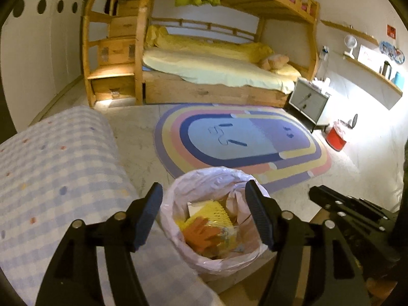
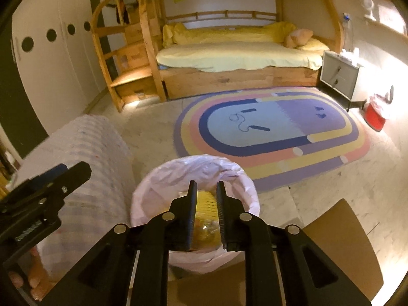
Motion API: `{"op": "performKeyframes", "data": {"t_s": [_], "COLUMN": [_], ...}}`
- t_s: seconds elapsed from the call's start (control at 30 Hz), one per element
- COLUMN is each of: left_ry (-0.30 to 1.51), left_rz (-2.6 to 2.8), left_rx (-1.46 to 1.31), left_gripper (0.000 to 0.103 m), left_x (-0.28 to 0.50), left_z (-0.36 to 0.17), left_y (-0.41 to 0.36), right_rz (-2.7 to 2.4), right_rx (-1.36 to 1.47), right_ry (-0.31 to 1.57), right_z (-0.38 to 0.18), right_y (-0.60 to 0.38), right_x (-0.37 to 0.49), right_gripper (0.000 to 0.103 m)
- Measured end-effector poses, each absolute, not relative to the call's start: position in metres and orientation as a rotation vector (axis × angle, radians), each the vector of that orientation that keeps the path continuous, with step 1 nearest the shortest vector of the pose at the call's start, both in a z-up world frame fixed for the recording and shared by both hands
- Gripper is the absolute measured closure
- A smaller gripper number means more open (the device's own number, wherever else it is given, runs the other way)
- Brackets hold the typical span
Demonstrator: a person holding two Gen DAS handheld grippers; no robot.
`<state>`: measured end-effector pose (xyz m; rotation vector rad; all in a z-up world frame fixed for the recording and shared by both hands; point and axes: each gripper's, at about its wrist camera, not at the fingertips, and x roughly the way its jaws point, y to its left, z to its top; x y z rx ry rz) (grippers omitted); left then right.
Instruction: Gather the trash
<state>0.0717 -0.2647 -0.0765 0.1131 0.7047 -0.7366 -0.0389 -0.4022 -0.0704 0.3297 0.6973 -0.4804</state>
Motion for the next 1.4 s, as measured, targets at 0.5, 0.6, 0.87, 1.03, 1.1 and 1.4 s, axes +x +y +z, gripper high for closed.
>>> {"op": "performKeyframes", "data": {"t_s": [0.5, 0.6, 0.87, 1.03, 1.1, 1.4], "left_ry": [0.601, 0.614, 0.658, 0.680, 0.688, 0.707], "left_rz": [-0.567, -0.513, -0.381, -0.249, -0.189, -0.059], "left_rx": [0.036, 0.065, 0.024, 0.041, 0.043, 0.050], "left_gripper": [0.007, 0.007, 0.007, 0.007, 0.007, 0.007], "left_x": [0.021, 0.009, -0.018, -0.037, -0.046, -0.061], "left_z": [0.005, 0.013, 0.035, 0.041, 0.041, 0.038], "left_y": [-0.135, -0.106, -0.023, 0.019, 0.034, 0.076], "right_rz": [-0.261, -0.217, -0.102, -0.013, 0.021, 0.096], "right_rx": [0.264, 0.263, 0.237, 0.157, 0.110, 0.019], "right_ry": [0.609, 0.608, 0.583, 0.582, 0.585, 0.596], "right_z": [0.016, 0.026, 0.059, 0.074, 0.075, 0.069], "right_y": [-0.306, -0.289, -0.231, -0.192, -0.176, -0.138], "right_x": [-0.082, -0.084, -0.090, -0.097, -0.100, -0.098], "right_gripper": [0.012, 0.012, 0.010, 0.010, 0.010, 0.010]}}
